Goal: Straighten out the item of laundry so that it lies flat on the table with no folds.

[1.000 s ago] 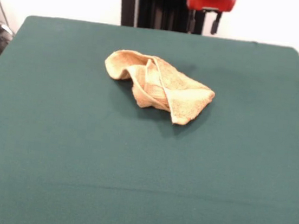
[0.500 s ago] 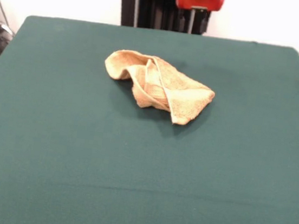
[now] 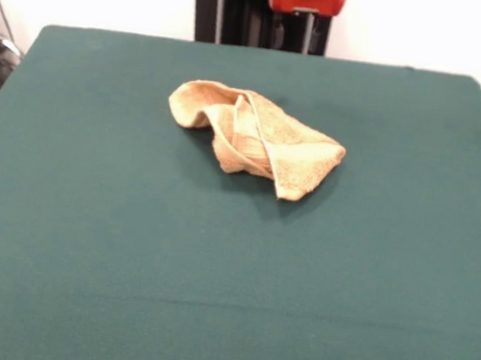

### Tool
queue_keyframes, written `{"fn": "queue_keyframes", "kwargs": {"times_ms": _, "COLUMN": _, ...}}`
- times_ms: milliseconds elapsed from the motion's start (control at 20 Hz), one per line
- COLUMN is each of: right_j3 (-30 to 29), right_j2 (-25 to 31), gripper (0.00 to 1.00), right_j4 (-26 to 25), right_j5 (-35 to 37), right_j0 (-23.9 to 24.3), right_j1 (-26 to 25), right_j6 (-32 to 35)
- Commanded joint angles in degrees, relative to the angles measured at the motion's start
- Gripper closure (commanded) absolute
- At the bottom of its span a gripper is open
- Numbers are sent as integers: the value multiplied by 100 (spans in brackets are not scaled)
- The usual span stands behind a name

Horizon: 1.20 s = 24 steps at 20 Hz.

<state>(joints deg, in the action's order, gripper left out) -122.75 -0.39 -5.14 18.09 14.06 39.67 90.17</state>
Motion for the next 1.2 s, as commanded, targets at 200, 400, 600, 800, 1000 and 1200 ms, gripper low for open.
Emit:
{"fn": "queue_keyframes", "kwargs": {"times_ms": 200, "right_j3": 669, "right_j2": 555, "gripper": 0, "right_j4": -202, "right_j5": 293, "right_j0": 278, "right_j1": -181, "right_j6": 204}}
{"fn": "queue_keyframes", "kwargs": {"times_ms": 400, "right_j3": 858, "right_j2": 551, "gripper": 0, "right_j4": -335, "right_j5": 331, "right_j0": 456, "right_j1": -328, "right_j6": 98}}
{"fn": "queue_keyframes", "kwargs": {"times_ms": 600, "right_j3": 847, "right_j2": 540, "gripper": 0, "right_j4": -401, "right_j5": 318, "right_j0": 420, "right_j1": -298, "right_j6": 213}}
{"fn": "queue_keyframes", "kwargs": {"times_ms": 800, "right_j3": 807, "right_j2": 554, "gripper": 0, "right_j4": -453, "right_j5": 329, "right_j0": 419, "right_j1": -246, "right_j6": 251}}
{"fn": "queue_keyframes", "kwargs": {"times_ms": 1000, "right_j3": 823, "right_j2": 590, "gripper": 0, "right_j4": -488, "right_j5": 290, "right_j0": 381, "right_j1": -273, "right_j6": 311}}
{"fn": "queue_keyframes", "kwargs": {"times_ms": 1200, "right_j3": 809, "right_j2": 596, "gripper": 0, "right_j4": -482, "right_j5": 269, "right_j0": 286, "right_j1": -266, "right_j6": 401}}
